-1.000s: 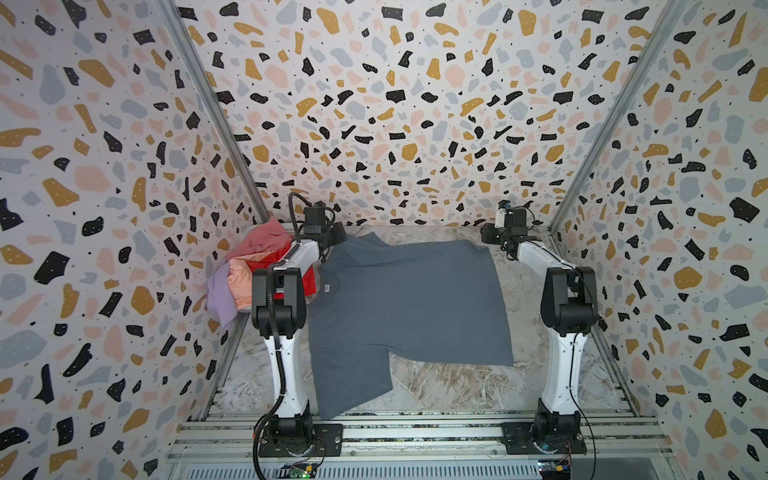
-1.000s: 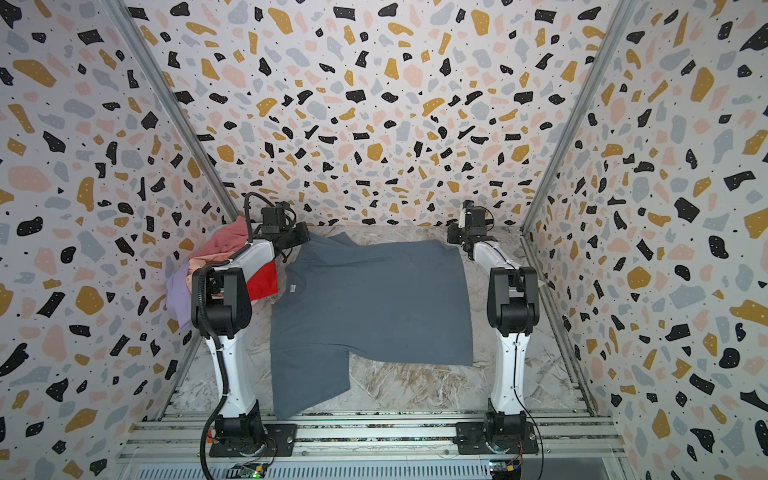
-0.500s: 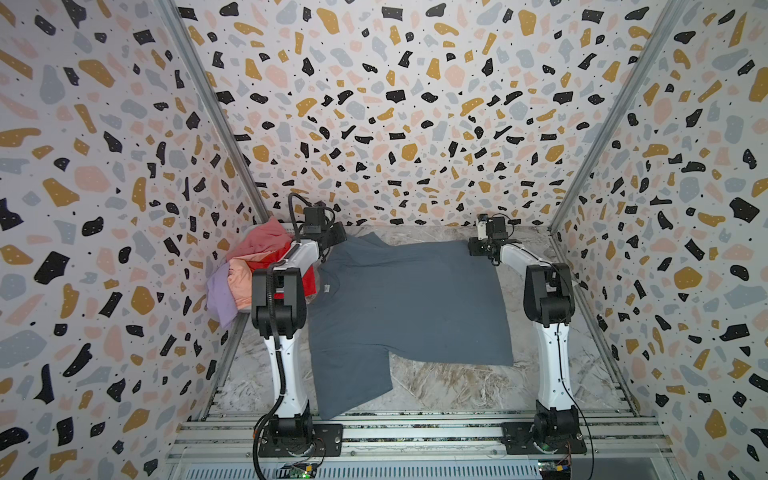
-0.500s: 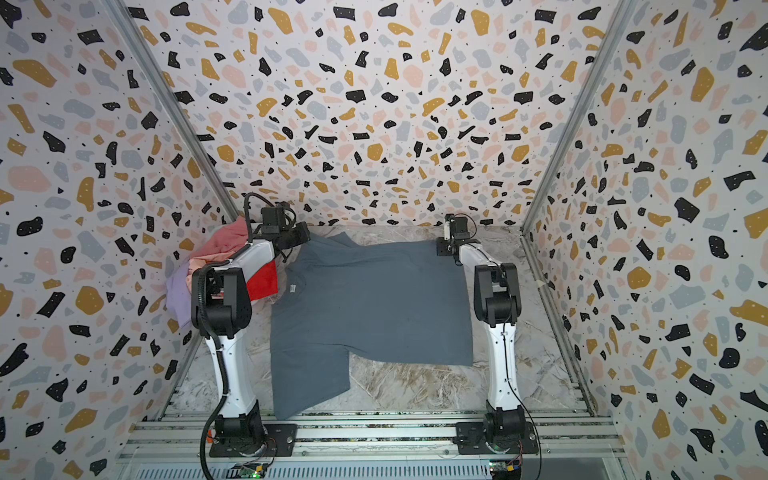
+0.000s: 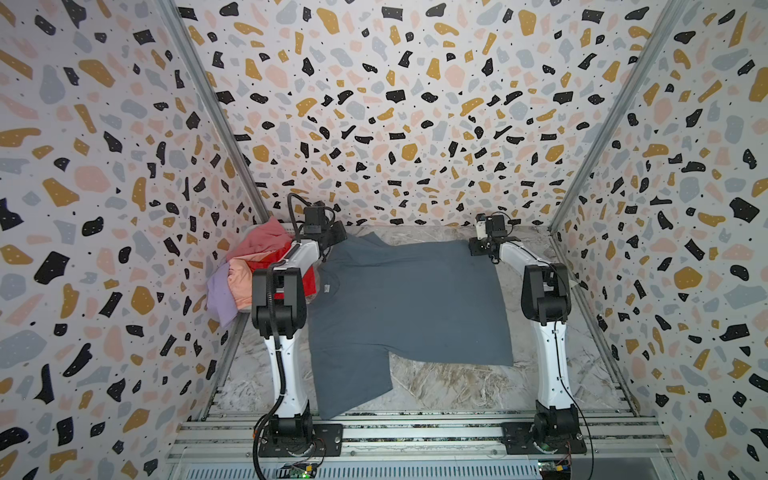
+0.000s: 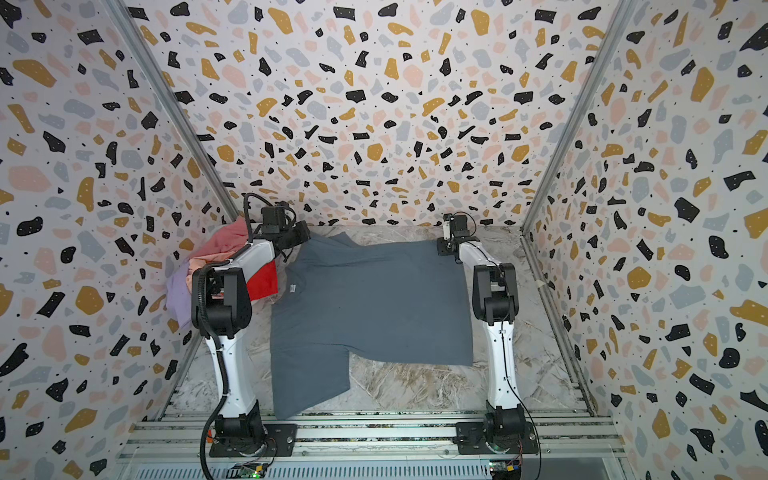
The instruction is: Fold and stack the t-shirts
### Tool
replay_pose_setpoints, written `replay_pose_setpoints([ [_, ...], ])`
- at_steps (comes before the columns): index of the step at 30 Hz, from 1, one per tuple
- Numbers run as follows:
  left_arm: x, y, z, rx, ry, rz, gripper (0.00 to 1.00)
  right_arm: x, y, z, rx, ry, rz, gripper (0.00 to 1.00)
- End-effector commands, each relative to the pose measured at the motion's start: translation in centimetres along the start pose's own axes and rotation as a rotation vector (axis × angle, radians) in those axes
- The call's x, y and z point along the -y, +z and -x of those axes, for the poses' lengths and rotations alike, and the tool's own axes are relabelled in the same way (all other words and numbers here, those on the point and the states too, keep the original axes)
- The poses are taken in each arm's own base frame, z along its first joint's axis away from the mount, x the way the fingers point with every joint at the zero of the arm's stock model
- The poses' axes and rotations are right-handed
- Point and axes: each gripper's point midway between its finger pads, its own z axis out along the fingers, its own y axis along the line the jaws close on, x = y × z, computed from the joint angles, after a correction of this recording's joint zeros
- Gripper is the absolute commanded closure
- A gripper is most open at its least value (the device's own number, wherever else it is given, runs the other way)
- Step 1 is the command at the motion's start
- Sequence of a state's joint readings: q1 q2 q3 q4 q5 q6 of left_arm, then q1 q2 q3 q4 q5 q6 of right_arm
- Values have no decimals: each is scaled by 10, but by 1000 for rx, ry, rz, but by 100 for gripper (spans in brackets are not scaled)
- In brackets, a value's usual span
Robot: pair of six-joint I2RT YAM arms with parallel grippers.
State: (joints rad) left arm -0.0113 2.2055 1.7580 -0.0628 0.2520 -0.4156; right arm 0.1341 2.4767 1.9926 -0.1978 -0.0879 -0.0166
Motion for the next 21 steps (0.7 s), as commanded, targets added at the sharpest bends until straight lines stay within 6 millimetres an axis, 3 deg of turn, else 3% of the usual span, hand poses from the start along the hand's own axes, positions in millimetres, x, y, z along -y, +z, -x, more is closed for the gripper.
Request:
replay_pose_setpoints([
  [1,12,-11,21,68,2,-29,100,-8,-20,7,0,-49,23,49],
  [6,12,-11,22,72,-2,-29,100,-4,-12,-7,-42,-46,7,56],
  [10,12,-11,24,73,-3,-29,100,3,-12,-4,-35,-32,-17,83],
  [13,12,-12,23,70,0,-25,100,5,-21,10,3,-19,6,93],
  [17,11,-13,21,62,7,-22,100,-1,-43,33,64,-39,80,93],
  [21,12,-14,22,60,17,-21,100,-9,-59,36,53,-79,157,87],
])
